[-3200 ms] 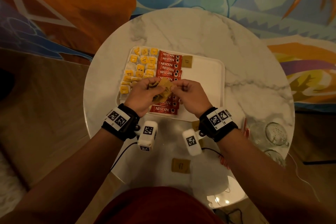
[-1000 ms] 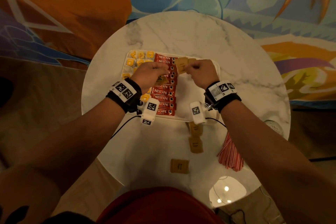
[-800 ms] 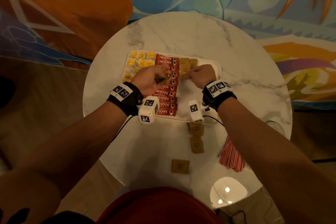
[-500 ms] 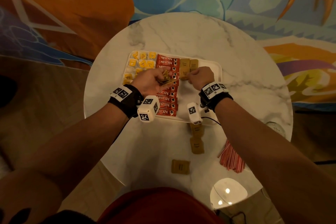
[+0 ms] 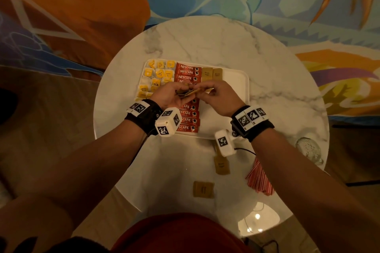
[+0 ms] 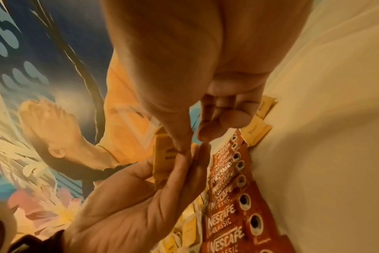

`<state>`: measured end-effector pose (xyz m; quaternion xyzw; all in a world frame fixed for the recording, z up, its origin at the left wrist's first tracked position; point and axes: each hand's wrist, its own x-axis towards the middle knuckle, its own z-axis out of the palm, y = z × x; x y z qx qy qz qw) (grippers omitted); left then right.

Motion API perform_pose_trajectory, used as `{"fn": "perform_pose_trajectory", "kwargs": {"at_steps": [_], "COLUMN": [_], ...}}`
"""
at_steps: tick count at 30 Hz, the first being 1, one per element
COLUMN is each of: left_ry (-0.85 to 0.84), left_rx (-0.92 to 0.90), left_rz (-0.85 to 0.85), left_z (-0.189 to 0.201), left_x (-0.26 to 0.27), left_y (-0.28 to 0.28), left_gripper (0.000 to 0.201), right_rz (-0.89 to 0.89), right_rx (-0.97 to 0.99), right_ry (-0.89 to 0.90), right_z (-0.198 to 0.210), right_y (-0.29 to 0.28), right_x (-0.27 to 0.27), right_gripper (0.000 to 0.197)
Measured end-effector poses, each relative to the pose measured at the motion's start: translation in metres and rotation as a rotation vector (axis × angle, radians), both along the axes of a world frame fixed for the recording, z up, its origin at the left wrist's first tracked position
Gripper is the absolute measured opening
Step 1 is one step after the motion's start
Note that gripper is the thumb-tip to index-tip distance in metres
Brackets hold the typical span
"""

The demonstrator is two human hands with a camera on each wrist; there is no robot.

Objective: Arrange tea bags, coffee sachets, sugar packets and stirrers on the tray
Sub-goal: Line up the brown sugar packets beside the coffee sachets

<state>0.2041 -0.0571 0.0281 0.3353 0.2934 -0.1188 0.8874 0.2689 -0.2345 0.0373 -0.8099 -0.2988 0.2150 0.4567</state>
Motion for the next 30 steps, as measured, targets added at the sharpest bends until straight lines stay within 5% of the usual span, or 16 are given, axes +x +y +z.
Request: {"fn": "perform_pose_trajectory", "kwargs": {"at_steps": [11,20,26,30], "left_ry": [-0.005,-0.024,-0.088,-0.102], "left_rx": [0.179,0.391,0.634,0.759], "left_rz": [-0.204,-0.147,-0.203,-0.257], "left_z": [0.002,0.002,0.009,0.011], "left_x": [-0.009,-0.012,-0.016,-0.013], "left_y": [-0.011,-0.019,-0.021,-0.016], "left_gripper": [0.054,0.029,0.010,0.010], "right_rz": [-0.226,-0.300,-0.268,-0.186], "right_rx": [0.076,0.084,0.039,-0.027], "right_ry": [0.157,0.264,0.093,0.094], "right_z": [0.005,0.014,0.011,0.013], "right_y": [-0.009,-0.013,-0.019,-0.020], "right_x": [-0.006,-0.006,-0.007,-0.009], "right_gripper": [0.013,0.019,0.007,0.023]}}
